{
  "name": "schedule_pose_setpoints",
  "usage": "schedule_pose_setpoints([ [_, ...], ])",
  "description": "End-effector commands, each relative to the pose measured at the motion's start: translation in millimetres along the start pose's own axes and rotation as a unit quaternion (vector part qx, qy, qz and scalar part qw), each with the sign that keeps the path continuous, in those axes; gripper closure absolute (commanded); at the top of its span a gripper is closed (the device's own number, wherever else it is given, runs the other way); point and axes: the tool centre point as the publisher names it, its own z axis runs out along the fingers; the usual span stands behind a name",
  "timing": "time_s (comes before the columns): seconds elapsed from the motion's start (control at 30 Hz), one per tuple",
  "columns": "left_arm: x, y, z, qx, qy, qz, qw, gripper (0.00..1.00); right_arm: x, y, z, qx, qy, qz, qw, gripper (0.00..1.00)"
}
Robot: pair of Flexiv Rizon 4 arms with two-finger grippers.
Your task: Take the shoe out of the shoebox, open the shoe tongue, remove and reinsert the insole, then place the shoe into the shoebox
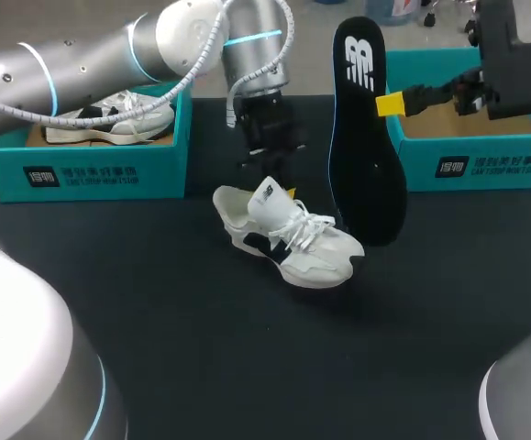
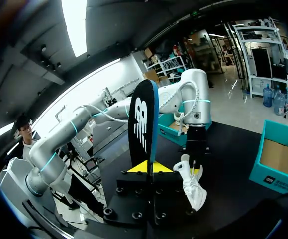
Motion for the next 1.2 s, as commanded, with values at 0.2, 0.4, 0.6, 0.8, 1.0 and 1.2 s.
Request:
schedule_pose_setpoints([
  [0.2, 1.4, -9, -9, -0.081, 0.318, 0.304, 0.894, 1.00, -1.3, 1.4, 3, 0.001, 0.000, 0.000, 1.000, 1.00],
  [0.4, 3.1, -9, -10, -0.080, 0.316, 0.294, 0.899, 1.00, -1.3, 1.4, 3, 0.001, 0.000, 0.000, 1.000, 1.00],
  [0.6, 3.1, -9, -10, -0.080, 0.316, 0.294, 0.899, 1.00, -1.3, 1.4, 3, 0.001, 0.000, 0.000, 1.000, 1.00],
  [0.8, 2.0, -9, -13, -0.089, 0.316, 0.286, 0.900, 1.00, -1.3, 1.4, 3, 0.001, 0.000, 0.000, 1.000, 1.00],
  [1.0, 5.3, -8, -17, -0.105, 0.320, 0.253, 0.907, 1.00, -1.3, 1.4, 3, 0.001, 0.000, 0.000, 1.000, 1.00],
  [1.2, 5.5, -8, -16, -0.106, 0.326, 0.243, 0.907, 1.00, -1.3, 1.4, 3, 0.001, 0.000, 0.000, 1.000, 1.00],
])
